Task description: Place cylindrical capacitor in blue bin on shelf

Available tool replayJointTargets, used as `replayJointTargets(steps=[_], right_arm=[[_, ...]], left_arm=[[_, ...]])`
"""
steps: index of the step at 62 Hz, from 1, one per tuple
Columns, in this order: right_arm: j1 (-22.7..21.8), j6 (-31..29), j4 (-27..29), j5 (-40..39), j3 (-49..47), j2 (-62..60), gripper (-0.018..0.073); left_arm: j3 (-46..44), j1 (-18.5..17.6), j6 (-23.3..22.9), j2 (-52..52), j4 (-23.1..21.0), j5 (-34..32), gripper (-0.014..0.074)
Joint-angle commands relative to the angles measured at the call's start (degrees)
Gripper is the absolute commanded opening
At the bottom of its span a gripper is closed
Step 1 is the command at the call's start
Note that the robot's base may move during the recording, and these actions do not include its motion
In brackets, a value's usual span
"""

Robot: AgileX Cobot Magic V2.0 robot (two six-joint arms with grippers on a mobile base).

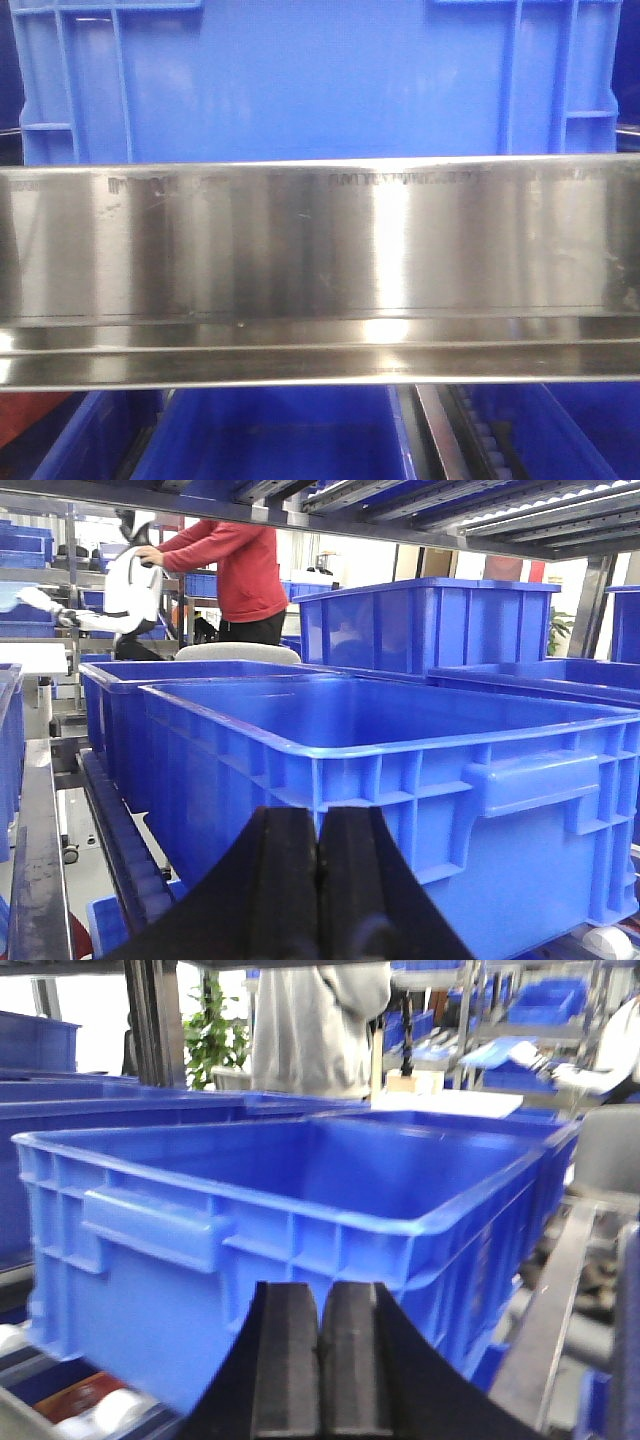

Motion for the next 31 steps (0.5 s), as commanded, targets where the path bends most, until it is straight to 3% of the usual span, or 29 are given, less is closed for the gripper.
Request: replayJointTargets(steps=[1, 10, 19, 31], right_arm=[[-2.19, -0.30, -1.58, -5.10, 2.98, -0.75, -0.0162], [-9.00, -0.30, -1.61, -16.64, 12.84, -2.89, -0.0162], [-16.35, -0.19, -5.58, -17.04, 19.82, -4.32, -0.0162], [-22.72, -0.19, -5.58, -17.03, 23.49, -5.53, -0.0162]], left_arm=[[0.03, 0.22, 0.01, -0.34, 0.11, -0.81, -0.0111], [0.03, 0.22, 0.01, -0.34, 0.11, -0.81, -0.0111], [0.03, 0.22, 0.01, -0.34, 0.11, -0.81, -0.0111], [0.03, 0.22, 0.01, -0.34, 0.11, -0.81, -0.0111]])
